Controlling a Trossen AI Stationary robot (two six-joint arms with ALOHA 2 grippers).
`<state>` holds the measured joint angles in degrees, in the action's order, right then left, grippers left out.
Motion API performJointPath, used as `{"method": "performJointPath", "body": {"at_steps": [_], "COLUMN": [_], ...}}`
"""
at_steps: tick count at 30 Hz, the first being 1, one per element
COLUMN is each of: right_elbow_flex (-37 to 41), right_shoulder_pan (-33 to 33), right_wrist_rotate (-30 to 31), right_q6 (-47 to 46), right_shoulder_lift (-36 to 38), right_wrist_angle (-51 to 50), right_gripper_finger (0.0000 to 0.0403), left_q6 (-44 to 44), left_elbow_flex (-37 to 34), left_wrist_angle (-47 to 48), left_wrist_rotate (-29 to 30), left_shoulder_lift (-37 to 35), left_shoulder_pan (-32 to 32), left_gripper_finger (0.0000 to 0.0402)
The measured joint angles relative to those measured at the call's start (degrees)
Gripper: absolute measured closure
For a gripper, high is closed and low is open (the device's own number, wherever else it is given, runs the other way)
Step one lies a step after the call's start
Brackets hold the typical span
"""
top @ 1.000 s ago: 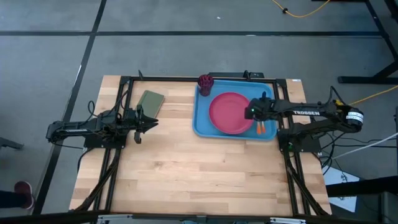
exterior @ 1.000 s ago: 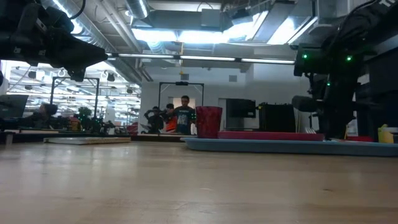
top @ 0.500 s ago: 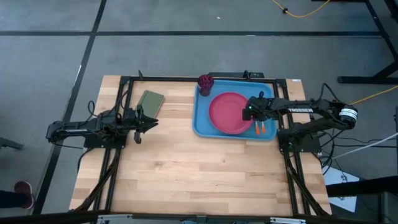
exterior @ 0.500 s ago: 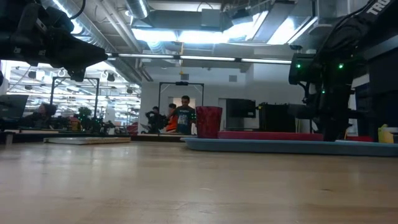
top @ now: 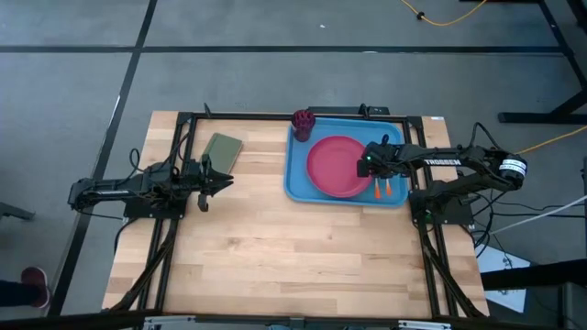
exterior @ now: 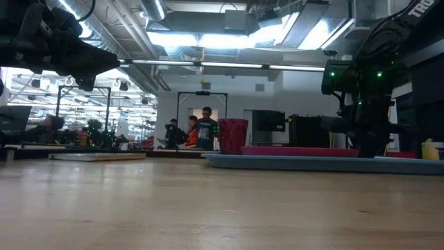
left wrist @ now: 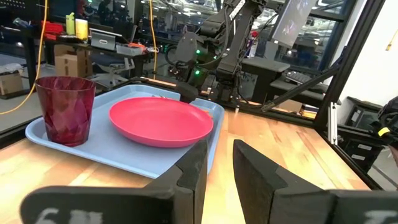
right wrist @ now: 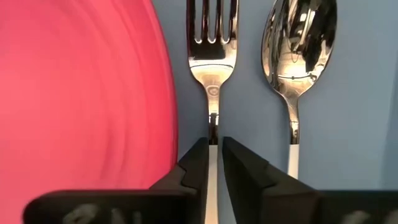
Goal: Pick and place plate/cup/fork/spoon on tray
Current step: Put the orange fork on the blue tray to the right of the pink plate, then return to Home Position
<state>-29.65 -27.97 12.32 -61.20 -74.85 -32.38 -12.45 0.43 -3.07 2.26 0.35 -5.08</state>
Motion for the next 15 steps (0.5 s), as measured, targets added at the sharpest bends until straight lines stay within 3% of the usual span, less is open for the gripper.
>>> {"method": "performJointPath", "body": {"at_steps": [15], "right_elbow_flex": [-1.90], "right_shoulder_pan": [0.04], "right_wrist_rotate": [0.13], "right_q6": [0.25], "right_shoulder_lift": [3.10], "right_wrist_angle": [-3.81], "right_gripper_finger": [0.0343], "left_q6": [0.00], "left_elbow_flex": [0.00], "left_wrist_angle": [0.00], "left_wrist_rotate": [0.02], "left_shoulder_lift": [-0.01], "left_shoulder_pan": [0.00], "left_gripper_finger": [0.0331]}}
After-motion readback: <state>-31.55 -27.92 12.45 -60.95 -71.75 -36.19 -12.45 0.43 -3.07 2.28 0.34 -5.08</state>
